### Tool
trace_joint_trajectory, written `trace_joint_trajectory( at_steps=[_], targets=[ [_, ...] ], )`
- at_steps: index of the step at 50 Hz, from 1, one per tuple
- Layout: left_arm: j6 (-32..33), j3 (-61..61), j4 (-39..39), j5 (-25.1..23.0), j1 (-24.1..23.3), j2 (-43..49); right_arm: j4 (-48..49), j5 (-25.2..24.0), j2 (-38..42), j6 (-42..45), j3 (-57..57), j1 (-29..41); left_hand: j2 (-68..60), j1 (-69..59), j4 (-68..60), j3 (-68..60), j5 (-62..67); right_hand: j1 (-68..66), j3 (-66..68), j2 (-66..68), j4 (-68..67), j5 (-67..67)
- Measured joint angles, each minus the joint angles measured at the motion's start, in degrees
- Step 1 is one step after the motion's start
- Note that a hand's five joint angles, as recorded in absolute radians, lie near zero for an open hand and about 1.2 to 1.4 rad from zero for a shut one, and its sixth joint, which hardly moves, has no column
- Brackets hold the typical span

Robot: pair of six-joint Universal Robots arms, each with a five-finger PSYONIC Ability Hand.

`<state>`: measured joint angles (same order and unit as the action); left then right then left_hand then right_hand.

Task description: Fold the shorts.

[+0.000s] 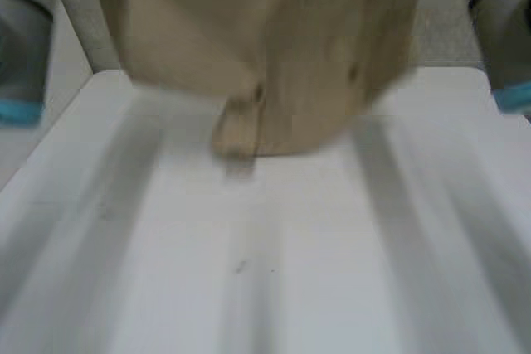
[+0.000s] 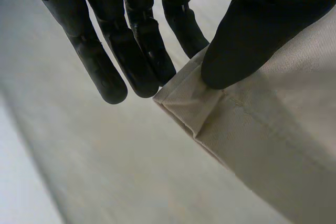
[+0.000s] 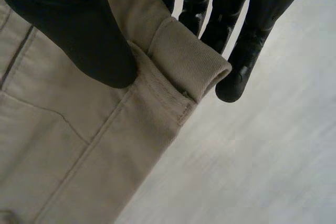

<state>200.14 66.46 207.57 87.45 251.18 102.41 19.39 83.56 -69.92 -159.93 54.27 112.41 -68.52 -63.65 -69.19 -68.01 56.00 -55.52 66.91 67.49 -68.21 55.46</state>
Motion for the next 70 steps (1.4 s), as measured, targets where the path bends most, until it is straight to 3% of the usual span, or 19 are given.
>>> trace_joint_trajectory(
  at_steps=[2, 6, 12, 22, 29, 36, 47, 58, 63, 70],
  targets=[
    [-1.4, -1.0, 5.5, 1.4, -0.1, -1.6, 6.6, 0.9, -2.1, 0.1, 1.5, 0.5, 0.0, 0.0, 0.0, 0.0, 0.0, 0.0, 0.0, 0.0, 0.0, 0.2],
    [-4.0, -0.2, 9.0, 2.1, -0.3, -2.9, 11.6, 1.7, -3.9, 0.1, 3.9, 1.0, 0.0, 0.0, 0.0, 0.0, 0.0, 0.0, 0.1, 0.0, 0.0, 0.9],
    [-9.0, 8.1, 6.8, -0.9, -0.4, -3.1, 4.0, 1.4, -1.5, 0.5, 7.9, 1.9, 0.0, 0.0, 0.0, -0.3, 0.0, 0.0, 1.0, 0.0, 0.0, 1.1],
    [-10.0, 23.3, 2.9, -5.9, -0.8, 4.8, -7.1, 0.9, 8.2, 1.8, 16.0, 2.3, -0.1, 0.0, 0.0, -0.3, 0.0, 0.0, 1.4, 0.0, 0.0, 1.1],
    [-9.4, 27.4, -6.7, -6.3, -2.7, 14.3, -12.6, 1.7, 16.3, 6.2, 20.4, 2.2, -0.1, 0.0, 0.0, -0.3, 0.0, 0.1, 1.4, 0.0, 0.0, 1.1],
    [-9.3, 27.7, -16.0, -6.4, -2.9, 15.8, -17.4, 1.9, 15.7, 7.5, 23.3, 1.8, -0.1, 0.0, 0.0, -0.3, 0.0, 0.1, 1.4, 0.0, 0.0, 1.1],
    [-4.1, 31.5, -29.0, -6.2, -1.7, 4.4, -23.8, 1.3, 5.2, 9.8, 29.0, 1.5, -0.1, 0.0, 0.0, -0.3, 0.0, 0.1, 1.4, 0.0, 0.0, 1.1],
    [3.6, 36.5, -55.0, -7.5, -1.8, -7.5, -47.2, 1.8, -1.5, 28.5, 34.4, 0.4, -0.1, 0.0, 0.0, -0.3, 0.0, 0.1, 1.4, 0.0, 0.0, 1.1],
    [5.3, 37.8, -56.8, -8.7, -2.1, -7.9, -50.8, 1.9, -2.9, 33.8, 37.4, -0.4, -0.1, 0.0, 0.0, -0.3, 0.0, 0.1, 1.4, 0.0, 0.0, 1.1],
    [5.8, 36.1, -47.8, -8.3, -2.4, -1.8, -47.5, 2.0, -1.5, 34.4, 38.3, -0.1, -0.1, 0.0, 0.0, -0.3, 0.0, 0.1, 1.4, 0.0, 0.0, 1.1]
  ],
)
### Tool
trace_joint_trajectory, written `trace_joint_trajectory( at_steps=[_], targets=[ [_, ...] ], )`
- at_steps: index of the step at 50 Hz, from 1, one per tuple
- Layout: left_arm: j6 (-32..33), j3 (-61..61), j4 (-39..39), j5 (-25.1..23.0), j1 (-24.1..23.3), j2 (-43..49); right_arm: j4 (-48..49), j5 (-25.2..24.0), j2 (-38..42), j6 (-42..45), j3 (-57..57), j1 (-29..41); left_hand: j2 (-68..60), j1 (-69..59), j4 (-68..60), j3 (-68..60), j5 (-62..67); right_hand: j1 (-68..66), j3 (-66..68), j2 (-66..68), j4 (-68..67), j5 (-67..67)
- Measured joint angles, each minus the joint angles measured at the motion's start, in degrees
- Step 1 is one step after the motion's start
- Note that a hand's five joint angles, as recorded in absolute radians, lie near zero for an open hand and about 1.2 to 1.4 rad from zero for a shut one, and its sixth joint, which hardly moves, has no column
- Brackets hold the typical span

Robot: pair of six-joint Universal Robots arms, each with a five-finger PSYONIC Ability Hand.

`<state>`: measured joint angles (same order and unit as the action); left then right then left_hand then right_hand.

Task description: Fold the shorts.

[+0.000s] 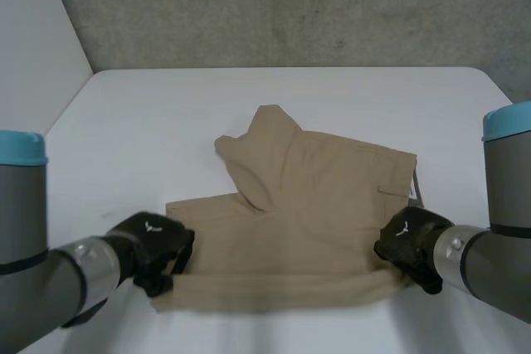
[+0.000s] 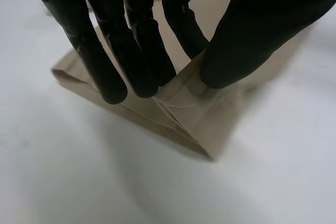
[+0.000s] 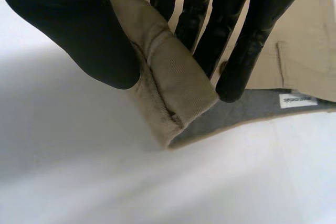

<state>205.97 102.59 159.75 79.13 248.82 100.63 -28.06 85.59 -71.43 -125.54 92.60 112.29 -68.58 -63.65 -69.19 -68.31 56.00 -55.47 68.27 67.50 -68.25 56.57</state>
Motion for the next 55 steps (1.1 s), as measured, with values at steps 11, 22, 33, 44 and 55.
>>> trace_joint_trajectory(
  at_steps=[11, 22, 33, 44, 55],
  targets=[
    [0.2, -24.4, 15.5, 6.9, -1.3, 12.6, 12.3, 3.0, 3.9, -7.9, -18.7, 1.0, -0.1, 0.0, 0.0, 0.0, 0.0, 0.0, 0.0, 0.0, 0.0, 0.0],
    [-0.6, -33.8, 55.9, 13.2, -3.3, 0.4, 48.8, 3.5, -2.6, -20.4, -31.4, 2.3, -0.1, 0.0, 0.0, 0.0, 0.0, 0.0, 0.0, 0.1, 0.0, 0.0],
    [-3.1, -25.1, 57.7, 12.1, -3.2, -0.5, 54.1, 3.3, -2.1, -22.6, -22.4, 3.0, -0.1, 0.0, 0.0, 0.0, 0.7, 0.0, 0.2, 0.1, 0.0, 0.1],
    [-3.5, -6.0, 49.0, 10.6, -3.2, 8.1, 37.5, -0.3, 12.3, -20.0, -14.7, 4.1, -0.2, 0.0, 0.0, -0.1, 0.7, 0.0, 0.4, 0.1, 0.0, 0.1],
    [-3.7, -1.8, 30.3, 10.8, -3.2, 13.9, 31.7, -0.6, 15.2, -17.2, -8.7, 3.5, -0.2, 0.0, 0.0, -0.1, 0.7, 0.0, 0.4, 0.1, 0.0, 0.1]
  ],
)
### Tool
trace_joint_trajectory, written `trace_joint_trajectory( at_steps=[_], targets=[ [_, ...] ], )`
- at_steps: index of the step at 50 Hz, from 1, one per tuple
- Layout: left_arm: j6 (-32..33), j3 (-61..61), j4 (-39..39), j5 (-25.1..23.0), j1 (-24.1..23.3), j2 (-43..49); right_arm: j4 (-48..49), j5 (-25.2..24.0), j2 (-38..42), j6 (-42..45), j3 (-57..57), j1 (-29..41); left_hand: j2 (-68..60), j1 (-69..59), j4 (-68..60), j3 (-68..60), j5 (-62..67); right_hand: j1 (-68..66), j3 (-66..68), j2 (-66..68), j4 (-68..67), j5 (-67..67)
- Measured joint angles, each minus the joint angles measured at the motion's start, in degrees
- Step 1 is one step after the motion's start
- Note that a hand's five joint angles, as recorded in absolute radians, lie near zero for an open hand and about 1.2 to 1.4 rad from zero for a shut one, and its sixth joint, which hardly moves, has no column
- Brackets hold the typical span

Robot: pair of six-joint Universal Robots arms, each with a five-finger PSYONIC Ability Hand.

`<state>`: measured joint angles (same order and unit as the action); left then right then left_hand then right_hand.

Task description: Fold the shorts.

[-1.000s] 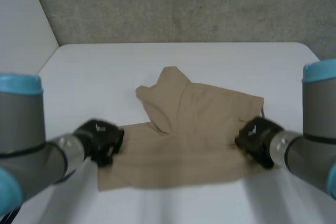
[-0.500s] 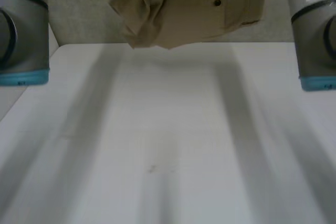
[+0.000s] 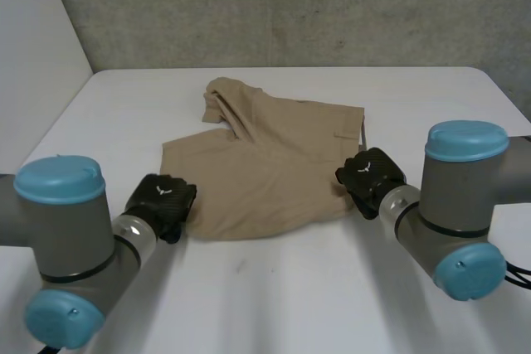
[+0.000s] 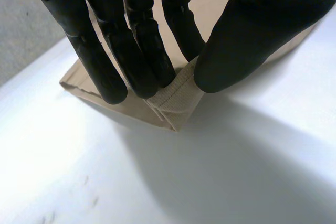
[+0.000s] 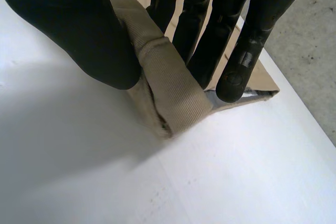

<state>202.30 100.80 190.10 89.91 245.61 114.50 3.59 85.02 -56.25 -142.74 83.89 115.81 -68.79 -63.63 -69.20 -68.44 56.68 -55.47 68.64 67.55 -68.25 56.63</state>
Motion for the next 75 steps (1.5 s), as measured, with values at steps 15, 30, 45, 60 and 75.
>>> trace_joint_trajectory(
  at_steps=[15, 30, 45, 60, 75],
  targets=[
    [0.6, 3.8, -23.0, -1.3, 0.2, -17.2, -17.3, 0.1, -11.9, 3.5, 5.1, -0.2, 0.0, 0.0, 0.0, 0.0, 0.0, 0.0, 0.0, 0.0, 0.0, 0.0],
    [0.6, 7.3, -35.5, -12.2, -0.4, -22.8, -26.7, 1.2, -16.9, 17.4, 14.5, -0.3, 14.3, 12.6, 14.5, 14.0, -12.9, 0.0, 0.0, 0.0, 0.0, 0.0],
    [0.1, -3.4, -10.7, -11.7, 3.5, -15.9, -19.1, 1.1, -16.1, 13.0, 16.2, -0.3, 42.2, 37.4, 42.9, 41.9, -40.1, 0.0, 0.0, 0.0, 0.0, 0.0],
    [-2.6, -23.0, -1.0, -13.8, 7.0, 15.0, -16.1, 1.3, -14.3, 13.1, 18.1, 0.0, 29.9, 24.6, 30.2, 29.6, -28.0, 0.0, 0.0, 0.0, 0.0, 0.0],
    [-2.1, -27.5, 5.3, -14.6, 7.7, 22.0, -15.1, 1.4, -14.2, 13.1, 18.7, -0.1, 1.1, -1.5, 1.5, 1.2, -1.4, 0.0, 0.0, 0.0, 0.0, 0.0]
  ],
)
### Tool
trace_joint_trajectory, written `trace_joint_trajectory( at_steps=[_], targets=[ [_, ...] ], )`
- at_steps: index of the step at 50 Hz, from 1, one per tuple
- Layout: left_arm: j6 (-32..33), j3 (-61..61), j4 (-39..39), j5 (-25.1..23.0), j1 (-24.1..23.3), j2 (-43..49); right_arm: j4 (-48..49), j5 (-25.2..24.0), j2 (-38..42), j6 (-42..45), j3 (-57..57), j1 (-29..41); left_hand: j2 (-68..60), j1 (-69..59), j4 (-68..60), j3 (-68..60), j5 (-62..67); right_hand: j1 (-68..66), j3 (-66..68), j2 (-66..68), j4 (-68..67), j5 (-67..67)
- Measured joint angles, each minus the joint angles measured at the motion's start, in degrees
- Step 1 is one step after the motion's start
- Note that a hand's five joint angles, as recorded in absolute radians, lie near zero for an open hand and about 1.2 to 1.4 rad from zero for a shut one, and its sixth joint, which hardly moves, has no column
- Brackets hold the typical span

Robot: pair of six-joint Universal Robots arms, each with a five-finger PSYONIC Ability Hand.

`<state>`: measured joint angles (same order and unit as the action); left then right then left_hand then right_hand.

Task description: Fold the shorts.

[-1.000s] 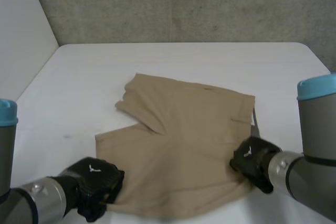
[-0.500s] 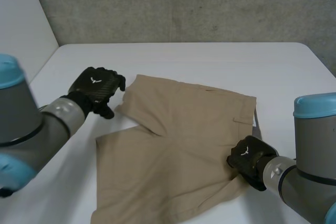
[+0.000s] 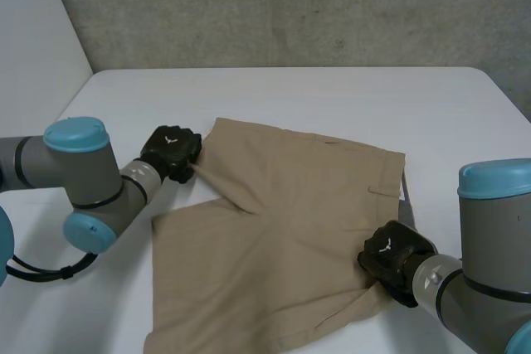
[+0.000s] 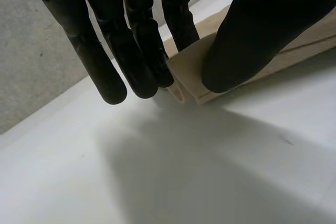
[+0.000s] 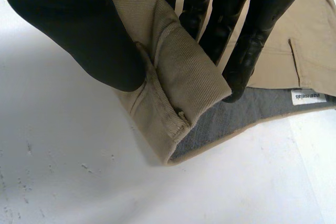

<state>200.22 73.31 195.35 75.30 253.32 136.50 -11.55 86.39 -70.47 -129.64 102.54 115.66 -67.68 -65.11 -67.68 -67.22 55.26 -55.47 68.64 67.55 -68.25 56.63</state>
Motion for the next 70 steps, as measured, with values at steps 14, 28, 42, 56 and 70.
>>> trace_joint_trajectory(
  at_steps=[14, 28, 42, 56, 70],
  targets=[
    [12.9, 7.1, -0.6, 12.6, -2.2, -8.3, 0.6, 0.0, 0.0, 0.0, 0.1, 0.1, -0.8, 0.0, -1.0, -0.8, 0.0, 0.0, 0.0, 0.0, 0.0, 0.0],
    [18.6, 10.8, -1.9, 14.3, -6.0, -11.8, 1.3, -0.2, -0.3, -3.2, -0.6, 0.1, 37.1, 35.2, 37.3, 36.1, -35.2, 0.0, 0.0, 0.0, 0.0, 0.0],
    [-1.7, 25.3, -20.1, 13.8, -6.0, -32.7, 3.9, -0.5, -0.5, -15.7, -4.3, -3.2, 32.3, 29.2, 32.2, 32.0, -29.8, 0.0, 0.0, 0.0, 0.0, 0.0],
    [-17.7, 39.0, -34.3, 8.9, -9.3, -43.4, 9.8, -0.3, -0.1, -24.2, -4.9, -4.5, 30.8, 28.4, 30.6, 30.5, -28.4, 0.0, 0.0, 0.0, 0.0, 0.0],
    [-17.3, 39.2, -27.7, 15.7, -13.3, -44.0, 10.5, -0.1, 1.1, -25.4, -4.4, -3.9, 31.1, 28.6, 31.1, 30.7, -28.7, 0.0, 0.0, 0.0, 0.0, 0.0]
  ],
)
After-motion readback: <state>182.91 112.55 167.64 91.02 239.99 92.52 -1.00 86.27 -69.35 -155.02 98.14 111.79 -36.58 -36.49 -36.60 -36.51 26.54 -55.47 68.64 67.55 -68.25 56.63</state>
